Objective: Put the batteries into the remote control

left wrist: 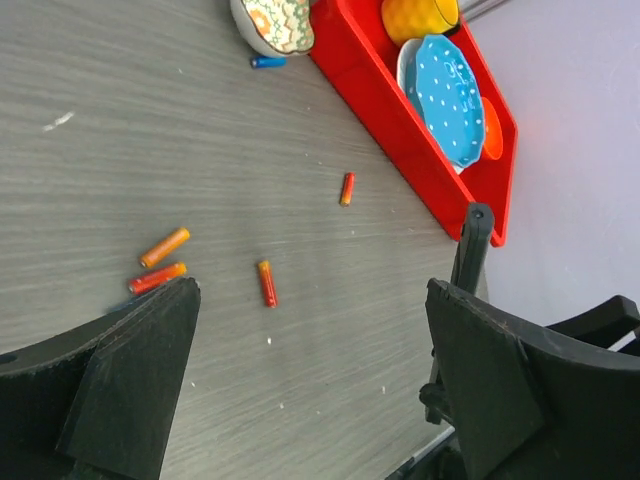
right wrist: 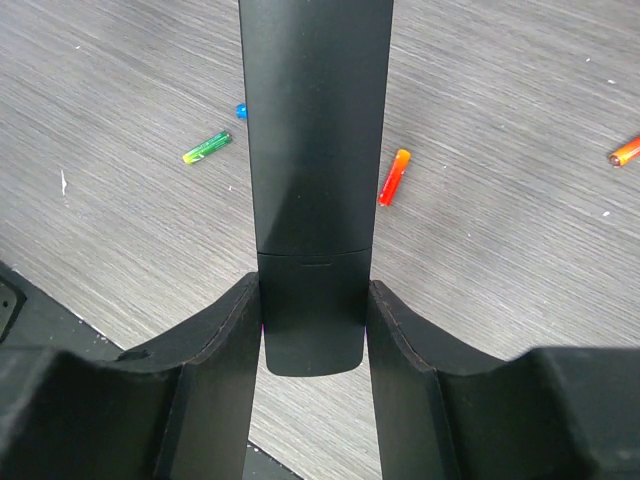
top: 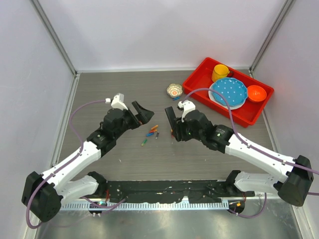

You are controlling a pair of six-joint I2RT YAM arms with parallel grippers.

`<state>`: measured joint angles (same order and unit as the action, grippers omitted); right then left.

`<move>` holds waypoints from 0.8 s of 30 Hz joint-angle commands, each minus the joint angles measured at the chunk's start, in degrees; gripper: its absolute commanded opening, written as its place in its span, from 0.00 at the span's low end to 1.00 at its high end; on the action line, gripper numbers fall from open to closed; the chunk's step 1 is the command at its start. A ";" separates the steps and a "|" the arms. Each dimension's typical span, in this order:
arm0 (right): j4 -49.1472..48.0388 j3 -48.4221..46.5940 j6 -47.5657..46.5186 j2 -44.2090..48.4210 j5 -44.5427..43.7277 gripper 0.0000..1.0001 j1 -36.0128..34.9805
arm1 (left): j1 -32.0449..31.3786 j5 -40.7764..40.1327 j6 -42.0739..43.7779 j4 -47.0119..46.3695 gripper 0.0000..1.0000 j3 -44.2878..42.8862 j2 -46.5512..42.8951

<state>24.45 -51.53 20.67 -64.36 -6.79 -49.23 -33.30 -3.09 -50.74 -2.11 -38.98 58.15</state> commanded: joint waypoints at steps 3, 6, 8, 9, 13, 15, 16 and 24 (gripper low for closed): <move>-0.19 -4.19 -0.19 -1.03 -11.76 0.01 -5.34 | -1.86 -2.63 -10.43 -11.75 1.00 8.47 -4.97; 0.78 -5.60 -1.85 -1.91 -12.37 0.01 -7.89 | -2.12 0.36 -9.29 -12.40 1.00 7.52 -4.45; -0.09 -5.87 -2.38 -2.00 -11.76 0.01 -9.03 | -2.99 2.38 -8.76 -15.89 1.00 8.30 -4.19; -0.36 -5.86 -2.47 -2.00 -11.24 0.01 -9.56 | -3.52 2.56 -8.59 -17.56 1.00 8.74 -4.45; -1.33 -6.39 -2.30 -2.53 -7.90 0.01 -9.92 | -8.26 0.37 -3.33 -18.28 1.00 6.38 -4.10; -1.77 -6.48 -1.95 -2.96 -6.40 0.01 -10.00 | -9.41 0.89 -2.44 -19.15 0.95 5.50 -3.31; -1.95 -6.48 -1.77 -3.23 -6.05 0.01 -10.01 | -10.37 1.07 -2.08 -19.77 0.94 5.32 -2.61; -2.39 -7.36 -1.33 -4.72 -4.90 0.01 -10.79 | -14.34 -0.68 -0.85 -18.99 0.79 4.09 1.79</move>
<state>24.62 -55.75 19.27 -68.58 -12.29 -59.29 -46.39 -2.33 -53.36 -19.07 -32.49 58.43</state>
